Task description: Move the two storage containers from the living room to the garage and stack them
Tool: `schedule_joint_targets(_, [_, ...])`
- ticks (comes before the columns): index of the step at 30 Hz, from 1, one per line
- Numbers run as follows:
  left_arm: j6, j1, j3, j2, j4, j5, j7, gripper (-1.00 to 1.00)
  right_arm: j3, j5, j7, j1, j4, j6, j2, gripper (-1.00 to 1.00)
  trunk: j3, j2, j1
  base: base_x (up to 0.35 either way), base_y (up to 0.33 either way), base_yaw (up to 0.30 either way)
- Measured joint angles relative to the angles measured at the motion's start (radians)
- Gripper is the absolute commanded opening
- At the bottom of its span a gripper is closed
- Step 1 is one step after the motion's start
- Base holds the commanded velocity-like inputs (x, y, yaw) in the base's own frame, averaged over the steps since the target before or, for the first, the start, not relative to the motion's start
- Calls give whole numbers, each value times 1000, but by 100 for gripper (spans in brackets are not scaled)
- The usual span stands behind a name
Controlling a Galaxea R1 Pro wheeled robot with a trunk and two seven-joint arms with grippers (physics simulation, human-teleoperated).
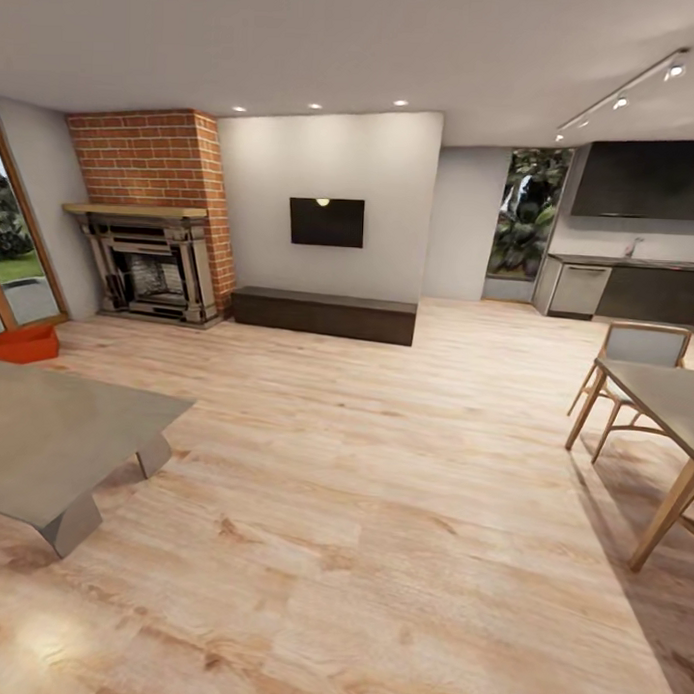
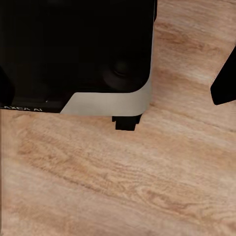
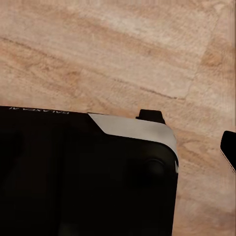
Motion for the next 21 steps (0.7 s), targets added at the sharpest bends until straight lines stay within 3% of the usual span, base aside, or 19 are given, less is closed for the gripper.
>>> schedule_joint_targets(21, [-1, 0, 0, 3, 0, 0, 0, 100, -1, -2, 0, 0, 0, 1, 2, 100, 0, 0, 0, 324, 0, 0])
